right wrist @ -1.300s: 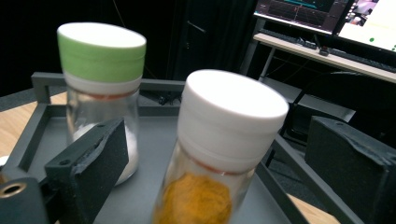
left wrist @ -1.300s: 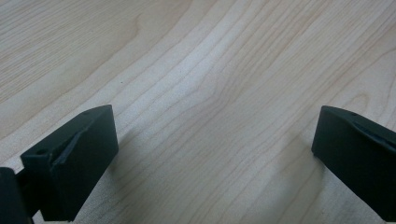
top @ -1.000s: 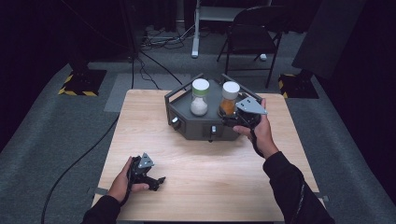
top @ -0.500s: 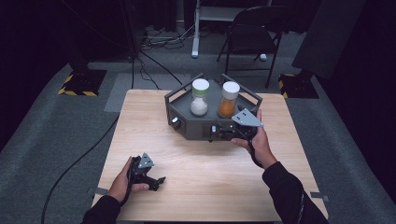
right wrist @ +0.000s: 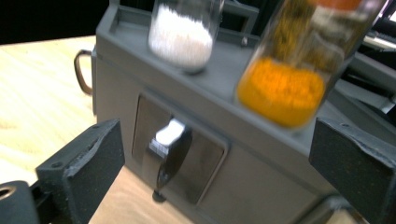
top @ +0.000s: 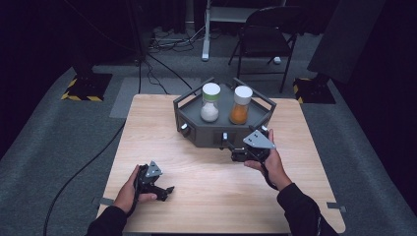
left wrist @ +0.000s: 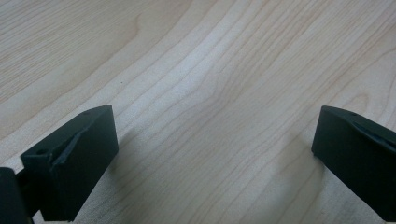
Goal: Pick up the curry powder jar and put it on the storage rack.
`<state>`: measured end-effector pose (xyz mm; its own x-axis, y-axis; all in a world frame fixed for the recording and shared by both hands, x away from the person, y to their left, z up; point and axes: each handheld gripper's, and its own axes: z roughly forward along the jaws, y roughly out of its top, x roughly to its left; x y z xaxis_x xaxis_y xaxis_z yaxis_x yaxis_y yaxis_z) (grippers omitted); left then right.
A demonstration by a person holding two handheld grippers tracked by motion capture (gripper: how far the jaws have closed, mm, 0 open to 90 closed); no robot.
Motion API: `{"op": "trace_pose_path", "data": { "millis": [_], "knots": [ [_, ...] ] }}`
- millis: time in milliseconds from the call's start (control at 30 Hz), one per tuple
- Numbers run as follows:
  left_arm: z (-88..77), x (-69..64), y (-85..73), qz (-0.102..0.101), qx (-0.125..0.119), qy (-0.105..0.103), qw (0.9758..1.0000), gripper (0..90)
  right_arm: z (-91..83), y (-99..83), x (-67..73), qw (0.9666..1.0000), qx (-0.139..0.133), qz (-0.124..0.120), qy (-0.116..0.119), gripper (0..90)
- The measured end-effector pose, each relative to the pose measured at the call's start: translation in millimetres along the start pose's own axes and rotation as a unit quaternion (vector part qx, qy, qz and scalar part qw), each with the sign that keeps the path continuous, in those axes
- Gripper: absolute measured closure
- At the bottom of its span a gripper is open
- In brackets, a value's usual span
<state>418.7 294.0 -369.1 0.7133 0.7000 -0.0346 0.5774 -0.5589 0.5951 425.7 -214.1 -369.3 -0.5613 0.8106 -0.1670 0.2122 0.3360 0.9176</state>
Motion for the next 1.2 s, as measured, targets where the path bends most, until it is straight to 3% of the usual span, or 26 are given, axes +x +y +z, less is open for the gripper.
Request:
{"op": "trace_pose_path", "data": {
  "millis": [400,700,1200],
  "knots": [
    [0.0,0.1,0.1,0.0,0.0,0.0,1.0,0.3,-2.2,-23.5,1.7,0.9995,0.024,0.019,0.007,3.4],
    [0.0,0.0,0.0,0.0,0.0,0.0,1.0,0.3,-3.8,-30.4,5.4,0.9986,0.041,-0.003,0.034,3.3],
    [0.0,0.0,0.0,0.0,0.0,0.0,1.0,0.3,-17.1,-48.0,5.9,0.9936,0.084,-0.031,0.07,3.3]
  ]
}}
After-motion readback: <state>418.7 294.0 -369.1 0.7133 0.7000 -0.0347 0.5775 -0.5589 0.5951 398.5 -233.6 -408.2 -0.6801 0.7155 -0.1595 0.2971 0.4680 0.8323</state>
